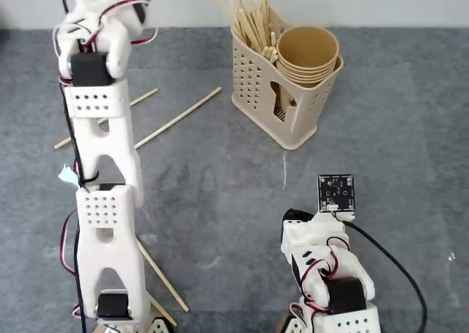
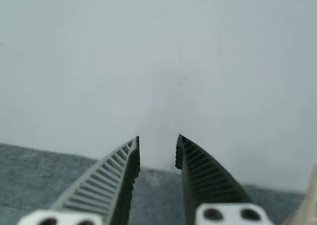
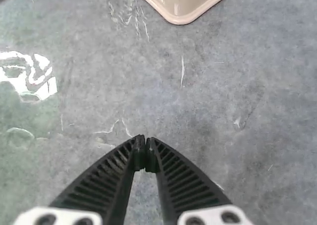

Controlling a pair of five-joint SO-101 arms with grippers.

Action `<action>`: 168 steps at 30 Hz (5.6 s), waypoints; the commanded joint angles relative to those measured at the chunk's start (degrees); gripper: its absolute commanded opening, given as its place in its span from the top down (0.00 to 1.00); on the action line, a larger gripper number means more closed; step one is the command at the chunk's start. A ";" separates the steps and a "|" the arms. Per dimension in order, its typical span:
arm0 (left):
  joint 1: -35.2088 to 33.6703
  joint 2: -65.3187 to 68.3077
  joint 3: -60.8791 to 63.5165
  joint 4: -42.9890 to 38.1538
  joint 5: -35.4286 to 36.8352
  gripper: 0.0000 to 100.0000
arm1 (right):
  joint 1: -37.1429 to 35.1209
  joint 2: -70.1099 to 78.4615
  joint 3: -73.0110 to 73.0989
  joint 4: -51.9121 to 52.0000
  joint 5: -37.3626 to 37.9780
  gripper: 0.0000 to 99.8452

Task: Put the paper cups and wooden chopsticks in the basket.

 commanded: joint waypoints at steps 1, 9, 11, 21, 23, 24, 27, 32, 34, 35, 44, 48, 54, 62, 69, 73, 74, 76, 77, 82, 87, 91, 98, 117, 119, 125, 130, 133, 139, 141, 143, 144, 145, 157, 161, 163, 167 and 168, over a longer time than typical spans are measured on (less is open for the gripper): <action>-2.02 2.29 1.27 -0.97 -8.26 0.97 | -0.22 -0.57 -0.35 -1.10 0.00 0.98; -5.89 18.90 4.00 -6.59 -25.14 0.99 | -0.22 -0.57 -0.35 -1.01 0.00 0.99; -6.59 21.89 4.00 -7.65 -28.57 0.99 | -0.22 -0.57 -0.35 -1.01 0.00 0.99; -6.42 27.60 4.00 -1.23 -44.04 0.99 | -0.22 -0.57 -0.35 -1.01 0.00 0.99; -5.98 27.87 4.00 1.41 -46.42 0.99 | -0.22 -0.57 -0.35 -1.01 0.00 0.99; -5.80 27.87 4.00 2.81 -47.65 0.99 | -0.22 -0.57 -0.35 -1.01 0.00 0.99; -4.84 27.96 4.00 8.00 -51.60 0.99 | -0.22 -0.57 -0.35 -1.01 0.00 0.99; -2.02 27.52 4.00 19.60 -57.58 0.99 | -0.13 -0.57 -0.35 -1.01 0.00 0.99; -0.79 27.43 3.82 23.47 -58.90 0.99 | -0.04 -0.57 -0.35 -1.01 0.00 0.99; -0.18 27.43 3.38 25.05 -59.25 0.99 | -0.04 -0.57 -0.35 -1.01 0.00 0.99; 1.85 24.97 -4.53 31.12 -59.25 0.99 | -0.04 -0.57 -0.35 -0.92 0.00 0.99; -0.62 22.15 -4.44 26.11 -58.99 0.99 | -0.04 -0.57 -0.35 -0.84 0.00 0.99; -6.42 23.56 -4.09 13.19 -55.82 0.99 | -0.04 -0.57 -0.35 -0.84 0.00 0.99; -9.32 32.88 -4.09 3.96 -57.14 0.99 | -0.13 -0.57 -0.35 -0.84 0.00 0.99; -7.65 36.40 -4.26 11.34 -64.53 0.99 | -0.22 -0.57 -0.35 -0.84 0.00 0.99; -5.80 33.67 -4.44 18.64 -64.62 0.99 | -0.22 -0.57 -0.35 -0.84 0.00 0.99; -5.19 32.79 -4.44 20.75 -64.62 0.99 | -0.22 -0.57 -0.35 -0.84 0.00 0.99; -3.60 30.68 -4.44 25.23 -64.62 0.99 | -0.22 -0.57 -0.35 -0.84 0.00 0.99; -2.73 29.63 -4.44 27.43 -64.62 0.99 | -0.22 -0.57 -0.35 -0.84 0.00 0.99; 0.70 24.79 -4.26 33.32 -64.26 0.99 | -0.22 -0.57 -0.35 -0.84 0.00 0.99; 0.35 22.33 -4.44 30.77 -64.26 0.99 | -0.13 -0.57 -0.35 -0.75 0.00 0.99; -1.76 23.30 -4.44 25.32 -64.18 0.99 | -0.13 -0.57 -0.35 -0.75 0.00 0.99; -6.59 29.45 -4.26 7.74 -54.42 0.99 | -0.13 -0.57 -0.35 -0.75 0.00 0.99; 3.16 28.84 -4.18 33.49 -63.91 0.99 | -0.22 -0.57 -0.35 -0.75 0.00 0.99; 3.69 28.04 -4.09 33.49 -63.91 0.99 | -0.22 -0.57 -0.35 -0.75 0.00 0.99; 4.84 27.60 -4.18 33.49 -63.82 0.99 | -0.13 -0.57 -0.35 -0.75 0.00 0.99; 4.75 24.26 -4.18 33.49 -62.95 0.99 | -0.22 -0.57 -0.35 -0.75 0.00 0.99; 4.31 22.86 -4.09 33.49 -58.64 0.99 | -0.22 -0.57 -0.35 -0.75 0.00 0.99; 2.90 21.71 -4.44 30.42 -54.77 0.99 | -0.22 -0.57 -0.35 -0.75 0.00 0.99; 1.14 21.98 -4.18 26.90 -52.22 0.99 | -0.22 -0.57 -0.35 -0.75 0.00 0.99; -0.18 23.03 -4.09 23.65 -50.11 0.99 | -0.22 -0.57 -0.35 -0.75 0.00 0.99; -0.62 24.00 -4.09 22.86 -49.67 0.99 | -0.22 -0.57 -0.35 -0.75 0.00 0.99; -0.79 25.23 -4.09 22.95 -50.02 0.99 | -0.22 -0.57 -0.35 -0.75 0.00 0.99; 3.52 30.86 -4.26 33.41 -57.93 0.99 | -0.22 -0.57 -0.35 -0.75 0.00 0.99; 5.10 30.86 -4.09 33.58 -57.67 0.99 | -0.22 -0.57 -0.35 -0.75 0.00 0.99; 5.54 30.86 -4.09 33.67 -57.67 0.99 | -0.22 -0.57 -0.35 -0.75 0.00 0.99; 5.89 30.86 -2.42 33.67 -57.58 0.99 | -0.22 -0.57 -0.35 -0.75 0.00 0.99; 5.89 30.86 -1.63 33.67 -57.58 0.99 | -0.22 -0.57 -0.35 -0.75 0.00 0.99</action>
